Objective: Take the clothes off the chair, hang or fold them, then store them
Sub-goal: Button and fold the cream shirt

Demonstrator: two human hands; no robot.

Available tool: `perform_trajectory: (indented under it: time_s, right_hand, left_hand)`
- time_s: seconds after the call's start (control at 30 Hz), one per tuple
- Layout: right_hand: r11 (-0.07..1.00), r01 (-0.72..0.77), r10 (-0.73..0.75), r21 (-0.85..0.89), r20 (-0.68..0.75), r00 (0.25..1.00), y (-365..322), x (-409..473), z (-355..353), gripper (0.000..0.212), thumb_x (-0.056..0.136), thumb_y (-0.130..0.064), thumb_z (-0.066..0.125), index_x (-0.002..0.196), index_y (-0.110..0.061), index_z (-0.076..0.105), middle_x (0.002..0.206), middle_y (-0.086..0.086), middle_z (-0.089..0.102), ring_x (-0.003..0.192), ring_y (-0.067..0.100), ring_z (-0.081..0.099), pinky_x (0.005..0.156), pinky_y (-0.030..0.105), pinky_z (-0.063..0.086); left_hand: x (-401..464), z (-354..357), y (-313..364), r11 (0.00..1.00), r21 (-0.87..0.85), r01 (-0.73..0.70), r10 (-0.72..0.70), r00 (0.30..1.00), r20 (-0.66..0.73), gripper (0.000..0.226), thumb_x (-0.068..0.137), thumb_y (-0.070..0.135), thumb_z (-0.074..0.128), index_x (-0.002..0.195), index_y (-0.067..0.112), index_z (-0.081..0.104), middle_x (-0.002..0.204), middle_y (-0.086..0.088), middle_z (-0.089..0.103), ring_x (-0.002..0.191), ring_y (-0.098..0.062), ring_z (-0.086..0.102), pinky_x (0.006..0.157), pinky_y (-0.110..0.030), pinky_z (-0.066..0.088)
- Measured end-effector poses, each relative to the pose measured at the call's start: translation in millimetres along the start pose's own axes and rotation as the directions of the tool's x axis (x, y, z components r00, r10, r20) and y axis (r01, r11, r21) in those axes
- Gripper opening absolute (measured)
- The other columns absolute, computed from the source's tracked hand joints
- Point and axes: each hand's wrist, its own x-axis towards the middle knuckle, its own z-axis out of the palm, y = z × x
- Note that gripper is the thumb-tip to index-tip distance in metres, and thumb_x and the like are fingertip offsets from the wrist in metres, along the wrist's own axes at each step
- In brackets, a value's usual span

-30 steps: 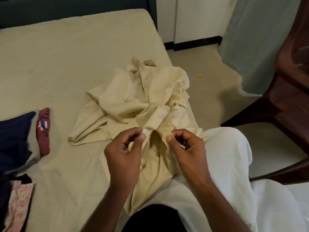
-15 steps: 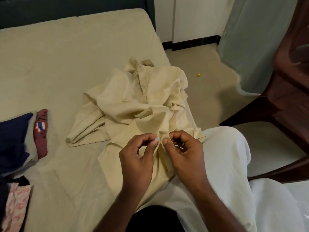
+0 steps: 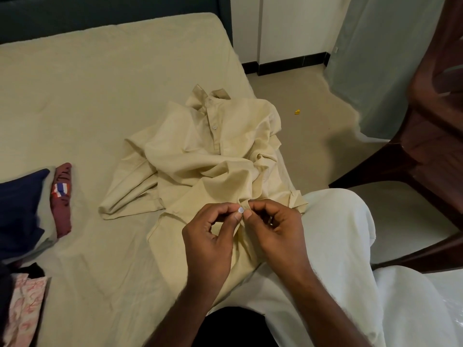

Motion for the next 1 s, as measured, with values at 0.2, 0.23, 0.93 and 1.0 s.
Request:
perform_trajectory:
  time_s: [0.2, 0.23, 0.93, 1.0]
  right_hand:
    - [0.996, 0.017, -0.023, 0.083, 0.071, 0.997, -1.4, -0.6, -2.7, 0.034, 0.093, 0.007, 0.063, 0.099, -0.021, 0.081, 0.098, -0.003, 0.079, 0.099, 0.016, 0.074, 0.089, 0.028, 0.057]
    - [0.996, 0.021, -0.026, 0.082, 0.063, 0.998, -0.8, -0.3, -2.0, 0.035, 0.091, 0.009, 0.066, 0.098, -0.021, 0.081, 0.097, -0.003, 0.079, 0.098, 0.016, 0.074, 0.089, 0.029, 0.057]
    - [0.967, 0.217, -0.217, -0.131, 0.017, 0.976, 10.0, 3.3, 0.7, 0.012, 0.083, -0.006, 0.082, 0.093, -0.013, 0.081, 0.089, -0.009, 0.075, 0.086, 0.014, 0.073, 0.075, 0.020, 0.055]
    - [0.971, 0.197, -0.194, -0.137, 0.032, 0.980, 11.0, 3.2, 1.7, 0.011, 0.086, -0.008, 0.081, 0.094, -0.015, 0.079, 0.090, -0.009, 0.074, 0.085, 0.016, 0.071, 0.075, 0.023, 0.056]
  left_hand:
    - [4.2, -4.8, -2.0, 1.000, -0.003, 0.026, -0.026, 0.999, -0.026, 0.016, 0.084, -0.001, 0.077, 0.091, 0.014, 0.078, 0.088, 0.009, 0.075, 0.087, -0.018, 0.071, 0.078, -0.037, 0.056]
    - [4.3, -5.3, -2.7, 0.999, -0.007, 0.049, -0.049, 0.998, -0.027, 0.017, 0.083, 0.002, 0.078, 0.091, 0.017, 0.079, 0.088, 0.010, 0.075, 0.089, -0.019, 0.071, 0.078, -0.042, 0.055]
    - [9.8, 0.6, -0.1, 0.851, -0.258, 0.457, -0.443, 0.889, 0.112, 0.015, 0.098, 0.008, 0.062, 0.091, 0.006, 0.075, 0.088, -0.012, 0.076, 0.087, -0.024, 0.072, 0.082, -0.034, 0.058]
    - [10.5, 0.6, -3.3, 0.871, -0.212, 0.443, -0.419, 0.896, 0.149, 0.019, 0.101, 0.013, 0.059, 0.092, 0.007, 0.074, 0.091, -0.015, 0.075, 0.096, -0.036, 0.071, 0.091, -0.049, 0.057]
